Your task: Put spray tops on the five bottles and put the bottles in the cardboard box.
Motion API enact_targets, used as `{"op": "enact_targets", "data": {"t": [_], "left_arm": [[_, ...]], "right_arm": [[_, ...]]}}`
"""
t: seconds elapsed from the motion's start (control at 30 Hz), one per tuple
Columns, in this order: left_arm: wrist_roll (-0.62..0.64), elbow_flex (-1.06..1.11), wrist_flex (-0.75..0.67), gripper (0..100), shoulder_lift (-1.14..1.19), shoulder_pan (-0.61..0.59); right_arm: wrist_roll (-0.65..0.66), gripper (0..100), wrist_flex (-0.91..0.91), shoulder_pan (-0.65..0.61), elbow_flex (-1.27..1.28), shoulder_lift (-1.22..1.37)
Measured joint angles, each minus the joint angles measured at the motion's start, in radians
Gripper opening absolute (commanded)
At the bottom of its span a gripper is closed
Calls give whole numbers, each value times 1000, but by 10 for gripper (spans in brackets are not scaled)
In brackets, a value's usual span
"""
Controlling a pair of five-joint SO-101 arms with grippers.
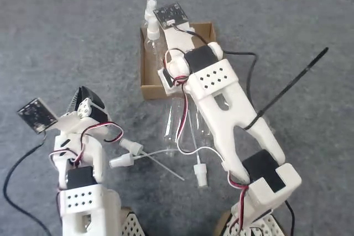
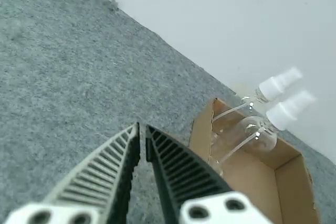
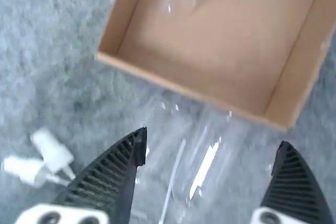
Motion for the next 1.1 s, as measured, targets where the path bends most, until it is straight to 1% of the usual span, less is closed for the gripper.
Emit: {"op": "enact_targets", "data": {"t": [0.37, 0.43, 0.53, 0.6, 0.9, 1.0, 1.1], "left_arm": [[0, 0, 0, 13, 0, 0], [0, 0, 0, 13, 0, 0], [0, 0, 0, 13, 0, 0], [0, 0, 0, 13, 0, 0], [0, 0, 0, 13, 0, 0], [0, 0, 0, 13, 0, 0], [0, 0, 0, 13, 0, 0]], "right_arm": [[0, 330, 278, 6, 0, -3], [0, 330, 301, 23, 0, -3], [9, 330, 301, 81, -2, -3], [60, 330, 302, 129, -2, -5], [370, 329, 302, 322, -2, -81], [456, 329, 302, 354, 18, -104], [522, 330, 302, 356, 98, -118]]}}
